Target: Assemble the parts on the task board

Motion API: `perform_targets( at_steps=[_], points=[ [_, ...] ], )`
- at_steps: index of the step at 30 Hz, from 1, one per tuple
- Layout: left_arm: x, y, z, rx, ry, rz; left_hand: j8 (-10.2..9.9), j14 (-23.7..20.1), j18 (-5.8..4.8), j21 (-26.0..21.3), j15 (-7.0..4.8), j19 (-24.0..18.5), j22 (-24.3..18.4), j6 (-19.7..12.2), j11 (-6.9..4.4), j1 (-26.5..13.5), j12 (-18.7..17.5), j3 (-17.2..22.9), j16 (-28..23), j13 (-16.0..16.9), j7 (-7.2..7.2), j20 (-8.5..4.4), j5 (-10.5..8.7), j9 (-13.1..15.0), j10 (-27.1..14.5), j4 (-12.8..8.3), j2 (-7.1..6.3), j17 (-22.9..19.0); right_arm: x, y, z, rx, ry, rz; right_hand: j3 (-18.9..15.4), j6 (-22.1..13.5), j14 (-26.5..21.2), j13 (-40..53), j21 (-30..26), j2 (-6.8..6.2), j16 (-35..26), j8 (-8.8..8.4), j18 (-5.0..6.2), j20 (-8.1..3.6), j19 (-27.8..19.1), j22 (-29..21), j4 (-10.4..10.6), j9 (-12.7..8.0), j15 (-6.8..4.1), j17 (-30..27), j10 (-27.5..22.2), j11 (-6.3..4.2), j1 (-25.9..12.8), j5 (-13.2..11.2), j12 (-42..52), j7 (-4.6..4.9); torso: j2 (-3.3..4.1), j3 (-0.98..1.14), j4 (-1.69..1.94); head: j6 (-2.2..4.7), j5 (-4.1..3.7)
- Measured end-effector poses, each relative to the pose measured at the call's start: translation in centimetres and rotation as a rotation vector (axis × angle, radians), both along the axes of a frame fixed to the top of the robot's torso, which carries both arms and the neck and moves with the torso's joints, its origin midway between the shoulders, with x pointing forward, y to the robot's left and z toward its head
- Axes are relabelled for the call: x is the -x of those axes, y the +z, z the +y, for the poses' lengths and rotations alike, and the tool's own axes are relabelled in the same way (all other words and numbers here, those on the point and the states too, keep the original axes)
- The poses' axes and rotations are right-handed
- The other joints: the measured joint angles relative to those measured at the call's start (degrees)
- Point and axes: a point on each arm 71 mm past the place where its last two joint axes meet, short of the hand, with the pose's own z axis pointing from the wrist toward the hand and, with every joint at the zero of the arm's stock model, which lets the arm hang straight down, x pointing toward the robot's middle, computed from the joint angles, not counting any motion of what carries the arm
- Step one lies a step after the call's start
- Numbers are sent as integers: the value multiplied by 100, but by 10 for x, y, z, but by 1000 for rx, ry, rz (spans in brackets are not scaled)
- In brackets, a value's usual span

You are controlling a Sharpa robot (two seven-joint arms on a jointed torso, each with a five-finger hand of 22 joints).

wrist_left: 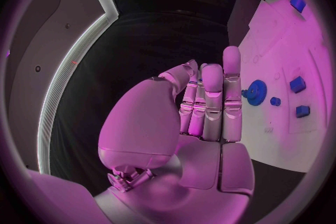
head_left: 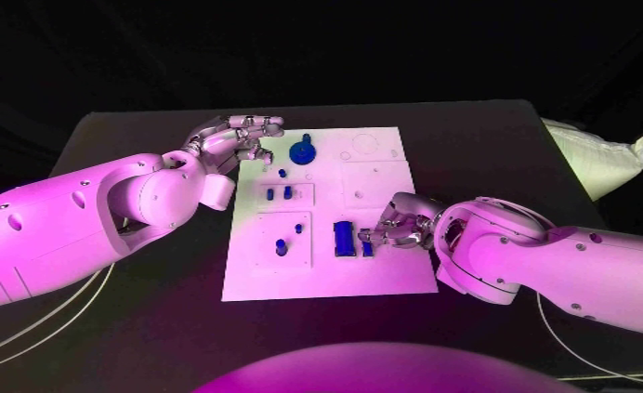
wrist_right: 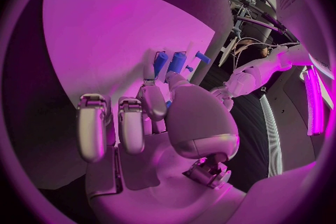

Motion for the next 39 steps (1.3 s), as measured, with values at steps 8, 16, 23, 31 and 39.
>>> perform_targets(
  at_steps=[8,16,23,31,39],
  points=[
    [0,0,0,-1,-1,0,0,0,0,0,0,0,0,0,0,0,0,0,0,-3,0,0,0,0,0,0,0,-7,0,0,0,5,5,-10,65,1,18,-6,0,2,0,-1,2,-21,-20,-1,-148,13,-18,-1,0,0,184,-231,0,-1,0,1,-1,-8,-9],
    [0,0,0,-1,-1,0,0,6,0,0,6,0,0,0,0,0,0,0,0,-3,0,0,0,0,0,0,0,-7,3,3,-3,6,13,-15,-160,1,18,-7,0,-182,-1,-1,3,-21,-20,-1,-113,29,-18,-1,-1,1,0,-531,-44,-1,-2,4,-1,-2,-16],
    [0,0,0,-2,-1,1,0,-13,0,0,-13,0,0,0,0,0,0,0,0,-2,0,0,0,0,0,0,0,-6,6,4,-10,14,42,-5,-367,-65,18,-50,-33,-408,-1,-1,5,-21,-20,-2,-276,37,-18,-1,-34,34,168,-1158,-232,64,-2,4,-4,3,-16],
    [0,0,0,-3,-1,2,0,-13,0,0,-13,0,0,0,0,0,0,0,0,-2,0,0,0,0,0,0,0,-6,7,2,-13,28,70,14,-412,-65,18,-67,-33,-383,-1,-1,7,-21,-20,-2,-321,44,-18,-2,-43,43,193,-1248,-244,64,-2,4,-5,8,-25],
    [0,0,0,-4,-1,3,0,-13,0,0,-13,0,0,0,0,0,0,0,0,-2,0,0,0,0,0,0,0,-6,5,-1,-13,38,82,24,-412,-65,18,-66,-33,-323,-4,-1,8,-21,-20,-2,-321,49,-18,-3,-43,43,252,-1271,-244,64,-1,2,-1,2,-29]
  ],
)
